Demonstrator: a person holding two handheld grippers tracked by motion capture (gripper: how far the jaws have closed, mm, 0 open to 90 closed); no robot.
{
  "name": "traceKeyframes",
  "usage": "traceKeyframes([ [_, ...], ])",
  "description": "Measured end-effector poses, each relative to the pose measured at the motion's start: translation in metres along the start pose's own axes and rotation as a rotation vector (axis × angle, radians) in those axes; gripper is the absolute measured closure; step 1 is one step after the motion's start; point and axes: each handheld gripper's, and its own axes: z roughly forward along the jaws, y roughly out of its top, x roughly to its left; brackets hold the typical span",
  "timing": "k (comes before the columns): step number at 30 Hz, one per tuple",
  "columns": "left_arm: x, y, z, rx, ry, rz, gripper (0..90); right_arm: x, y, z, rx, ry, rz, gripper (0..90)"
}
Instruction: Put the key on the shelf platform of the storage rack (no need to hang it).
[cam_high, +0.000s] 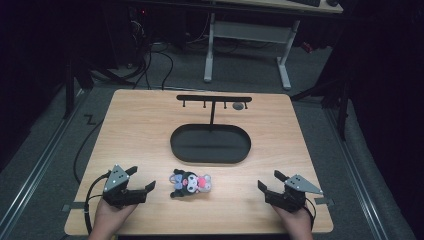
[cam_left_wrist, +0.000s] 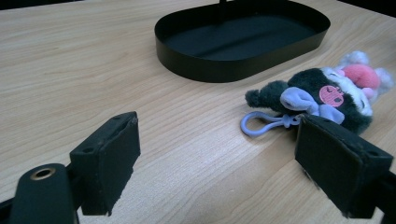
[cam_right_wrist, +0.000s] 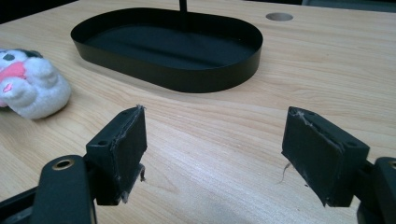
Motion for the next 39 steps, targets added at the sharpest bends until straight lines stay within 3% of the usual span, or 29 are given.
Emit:
traceKeyframes([
  [9, 0.002, -0.010, -0.012, 0.008, 0.032, -0.027, 14.7, -0.007, 0.007, 0.007, -0.050, -0.010, 0.047, 22.5],
  [21, 0.009, -0.022, -0.036, -0.002, 0.078, -0.057, 14.8, -0.006, 0.019, 0.027, -0.072, -0.004, 0.042, 23.7],
  [32, 0.006, -0.020, -0.023, 0.011, 0.068, -0.046, 14.8, -0.014, 0.014, 0.021, -0.064, -0.013, 0.077, 23.9],
  [39, 0.001, -0.011, -0.014, 0.014, 0.083, -0.032, 15.0, -0.022, 0.014, 0.009, -0.053, -0.029, 0.044, 24.0],
])
